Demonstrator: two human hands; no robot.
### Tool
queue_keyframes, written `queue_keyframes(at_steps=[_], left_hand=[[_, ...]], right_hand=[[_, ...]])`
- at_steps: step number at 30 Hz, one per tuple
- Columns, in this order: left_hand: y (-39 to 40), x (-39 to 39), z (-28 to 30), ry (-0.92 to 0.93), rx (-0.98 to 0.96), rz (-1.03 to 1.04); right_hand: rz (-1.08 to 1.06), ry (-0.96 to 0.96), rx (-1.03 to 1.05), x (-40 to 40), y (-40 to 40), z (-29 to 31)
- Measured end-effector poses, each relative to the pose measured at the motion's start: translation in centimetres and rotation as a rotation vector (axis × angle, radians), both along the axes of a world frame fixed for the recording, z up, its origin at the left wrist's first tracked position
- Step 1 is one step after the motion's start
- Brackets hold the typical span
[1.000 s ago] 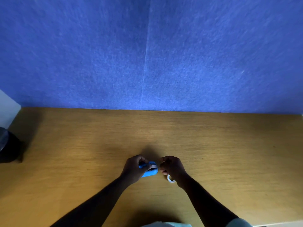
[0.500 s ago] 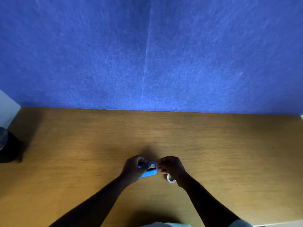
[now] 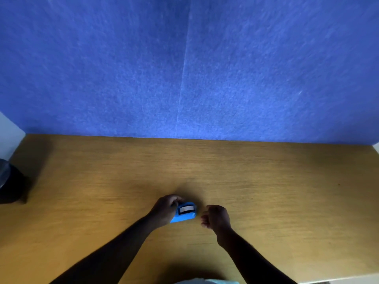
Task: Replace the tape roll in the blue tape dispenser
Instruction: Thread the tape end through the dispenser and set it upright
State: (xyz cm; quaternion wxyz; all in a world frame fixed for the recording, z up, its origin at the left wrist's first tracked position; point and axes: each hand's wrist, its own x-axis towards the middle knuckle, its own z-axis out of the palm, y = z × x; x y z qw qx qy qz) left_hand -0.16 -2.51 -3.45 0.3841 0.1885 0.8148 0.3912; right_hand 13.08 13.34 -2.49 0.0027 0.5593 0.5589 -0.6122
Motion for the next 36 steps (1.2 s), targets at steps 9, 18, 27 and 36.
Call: queue_keyframes(at_steps=[9,18,27,36], left_hand=[[1.2,-0.1,0.6,-0.037,-0.064,0.003],[1.7,0.6,3.1,-0.139,-0.064,0.198],[3.5,0.9,4.0,-0.285,0.113,0.507],[4.3,0.5,2.6,-0.348,0.103,0.574]], right_hand=[[0.06,0.037,-0.285,0.4,-2.4,0.1],[0.024,0.064,-0.217,-2.2,-1.9,0.6],[0.205,0.106,-0.033,-5.9,-0.1,2.1],[0.345,0.046,0.095,-6.6,0.5,2.2]])
